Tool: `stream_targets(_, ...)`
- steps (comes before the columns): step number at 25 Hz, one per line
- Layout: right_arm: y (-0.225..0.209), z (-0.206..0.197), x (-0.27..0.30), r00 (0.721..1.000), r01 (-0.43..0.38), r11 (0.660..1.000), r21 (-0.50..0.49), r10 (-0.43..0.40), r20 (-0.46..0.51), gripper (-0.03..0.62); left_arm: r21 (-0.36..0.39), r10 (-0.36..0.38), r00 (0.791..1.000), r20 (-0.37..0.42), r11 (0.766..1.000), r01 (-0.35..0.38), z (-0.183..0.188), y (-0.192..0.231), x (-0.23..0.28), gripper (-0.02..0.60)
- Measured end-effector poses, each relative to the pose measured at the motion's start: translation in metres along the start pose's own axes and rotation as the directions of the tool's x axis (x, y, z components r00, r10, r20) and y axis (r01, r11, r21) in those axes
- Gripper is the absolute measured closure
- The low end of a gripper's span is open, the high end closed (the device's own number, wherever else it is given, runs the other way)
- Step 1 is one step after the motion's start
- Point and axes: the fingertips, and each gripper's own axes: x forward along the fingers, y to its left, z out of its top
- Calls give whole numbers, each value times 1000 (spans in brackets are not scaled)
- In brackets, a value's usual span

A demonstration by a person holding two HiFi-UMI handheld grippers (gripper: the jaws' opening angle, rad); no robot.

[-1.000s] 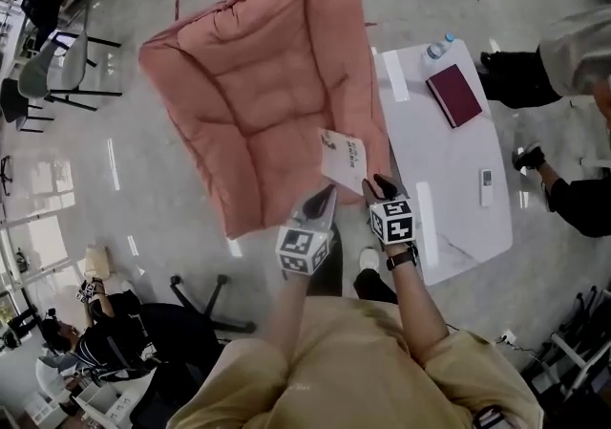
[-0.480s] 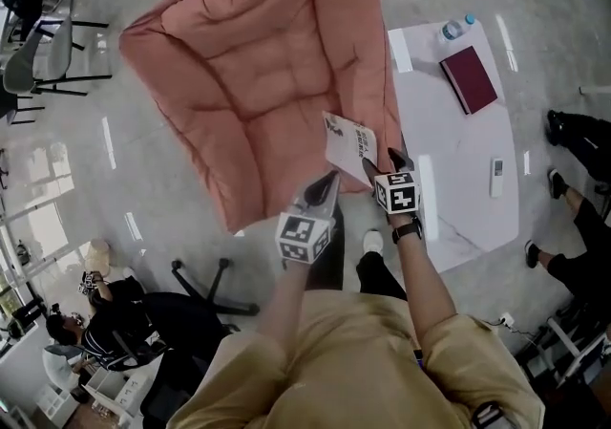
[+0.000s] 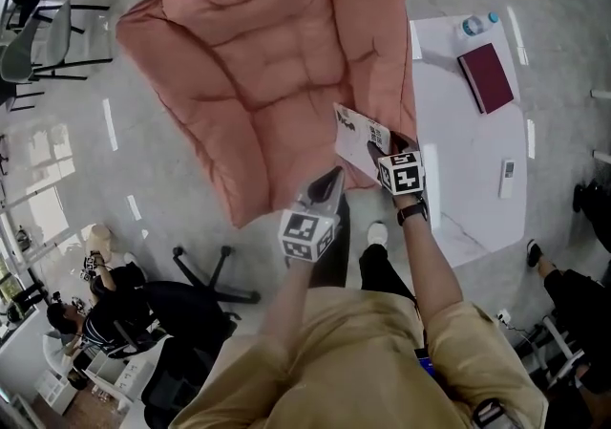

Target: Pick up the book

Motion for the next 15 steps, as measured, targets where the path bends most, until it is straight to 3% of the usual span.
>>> stream_targets(11,7,10,14,998,56,997,-58,-56,-7,444,-52,23,1000,1,998,-22,-7,34,-2,580)
stream_targets(13,12,14,17,1000,30,997,-72,-30,0,481,-62,22,1000,1,998,-22,-8,37,-1,580)
stream_targets(15,26,11,28,998,-48,995,-88,45,-31,512,-71,25,1000,-2,997,-25,-11,42,0,580)
